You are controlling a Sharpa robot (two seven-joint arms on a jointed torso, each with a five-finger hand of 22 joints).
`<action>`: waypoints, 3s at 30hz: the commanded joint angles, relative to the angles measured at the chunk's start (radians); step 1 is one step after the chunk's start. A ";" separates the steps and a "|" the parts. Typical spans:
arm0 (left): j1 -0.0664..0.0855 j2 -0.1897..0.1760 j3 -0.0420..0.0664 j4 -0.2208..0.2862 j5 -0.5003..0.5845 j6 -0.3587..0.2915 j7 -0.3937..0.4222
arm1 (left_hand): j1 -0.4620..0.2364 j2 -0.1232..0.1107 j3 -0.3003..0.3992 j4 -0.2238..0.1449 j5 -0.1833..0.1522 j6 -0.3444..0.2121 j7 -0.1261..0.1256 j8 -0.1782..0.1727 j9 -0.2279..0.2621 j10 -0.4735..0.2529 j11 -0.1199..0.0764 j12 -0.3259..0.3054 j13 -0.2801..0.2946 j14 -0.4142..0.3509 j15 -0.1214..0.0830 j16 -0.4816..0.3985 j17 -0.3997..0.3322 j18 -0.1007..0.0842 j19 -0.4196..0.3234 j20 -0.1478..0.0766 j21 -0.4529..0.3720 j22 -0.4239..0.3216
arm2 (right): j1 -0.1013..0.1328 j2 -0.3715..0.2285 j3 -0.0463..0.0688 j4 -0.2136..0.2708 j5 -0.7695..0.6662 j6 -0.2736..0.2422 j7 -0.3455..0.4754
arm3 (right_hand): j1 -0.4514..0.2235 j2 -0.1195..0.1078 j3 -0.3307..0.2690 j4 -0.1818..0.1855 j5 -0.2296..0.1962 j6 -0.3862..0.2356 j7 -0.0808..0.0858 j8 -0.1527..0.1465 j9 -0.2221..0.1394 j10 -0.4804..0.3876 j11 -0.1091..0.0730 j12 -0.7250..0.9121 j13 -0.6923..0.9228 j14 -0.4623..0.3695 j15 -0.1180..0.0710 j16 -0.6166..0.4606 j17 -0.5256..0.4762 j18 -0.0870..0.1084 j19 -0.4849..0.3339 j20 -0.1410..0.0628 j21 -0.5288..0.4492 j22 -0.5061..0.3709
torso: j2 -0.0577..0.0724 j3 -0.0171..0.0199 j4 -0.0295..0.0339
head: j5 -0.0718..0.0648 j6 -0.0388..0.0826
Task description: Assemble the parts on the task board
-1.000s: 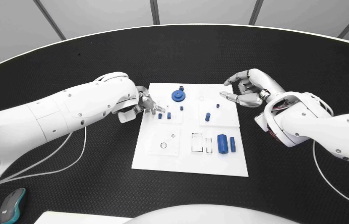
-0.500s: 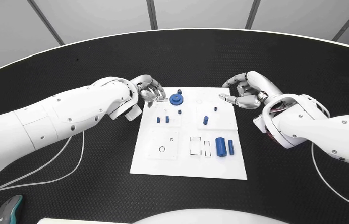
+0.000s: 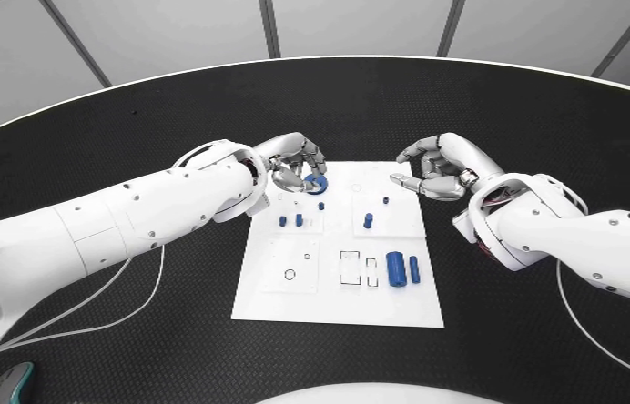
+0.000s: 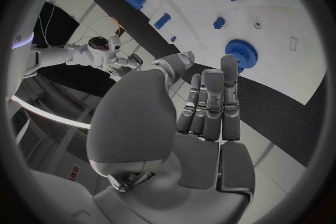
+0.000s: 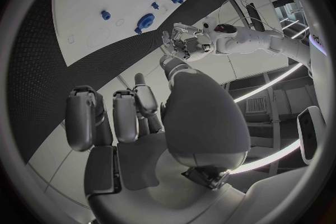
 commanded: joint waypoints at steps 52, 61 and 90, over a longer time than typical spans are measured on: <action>-0.063 0.128 -0.001 -0.147 -0.261 0.080 -0.071 | -0.036 0.047 0.090 -0.105 0.002 0.136 -0.031 -0.012 -0.082 0.180 -0.031 -0.105 -0.108 0.208 -0.033 0.226 0.196 -0.086 0.322 -0.026 0.405 0.512 | 0.000 0.013 0.000 -0.001 0.000 0.003 0.000 | 0.007 0.008 0.004 0.000 0.011 -0.001 -0.006 0.010 -0.002 -0.001 -0.002 -0.008 -0.009 0.039 -0.010 -0.006 0.006 0.006 0.015 -0.009 -0.005 0.165 | -0.001 0.0002 0.0011 | -0.005 -0.009; -0.064 0.138 -0.001 -0.161 -0.267 0.106 -0.089 | -0.037 0.051 0.094 -0.106 0.001 0.137 -0.031 -0.012 -0.082 0.181 -0.031 -0.106 -0.107 0.208 -0.033 0.226 0.195 -0.087 0.323 -0.026 0.406 0.514 | 0.000 0.012 0.000 0.001 0.000 0.004 0.000 | 0.007 0.008 0.004 0.000 0.011 -0.001 -0.006 0.010 -0.002 -0.001 -0.002 -0.008 -0.009 0.039 -0.010 -0.006 0.006 0.006 0.015 -0.009 -0.005 0.165 | 0.000 -0.0010 0.0011 | -0.006 -0.011; -0.065 0.147 -0.001 -0.156 -0.269 0.130 -0.119 | -0.053 0.047 0.088 -0.105 -0.005 0.135 -0.030 -0.015 -0.085 0.180 -0.030 -0.109 -0.106 0.208 -0.032 0.226 0.191 -0.089 0.326 -0.026 0.414 0.524 | 0.000 0.011 0.000 0.005 0.000 0.004 -0.001 | 0.006 0.008 0.005 0.000 0.012 0.001 -0.007 0.012 -0.002 0.003 -0.002 -0.007 -0.008 0.039 -0.010 -0.007 0.005 0.006 0.016 -0.010 -0.005 0.165 | -0.003 0.0004 0.0009 | -0.007 -0.015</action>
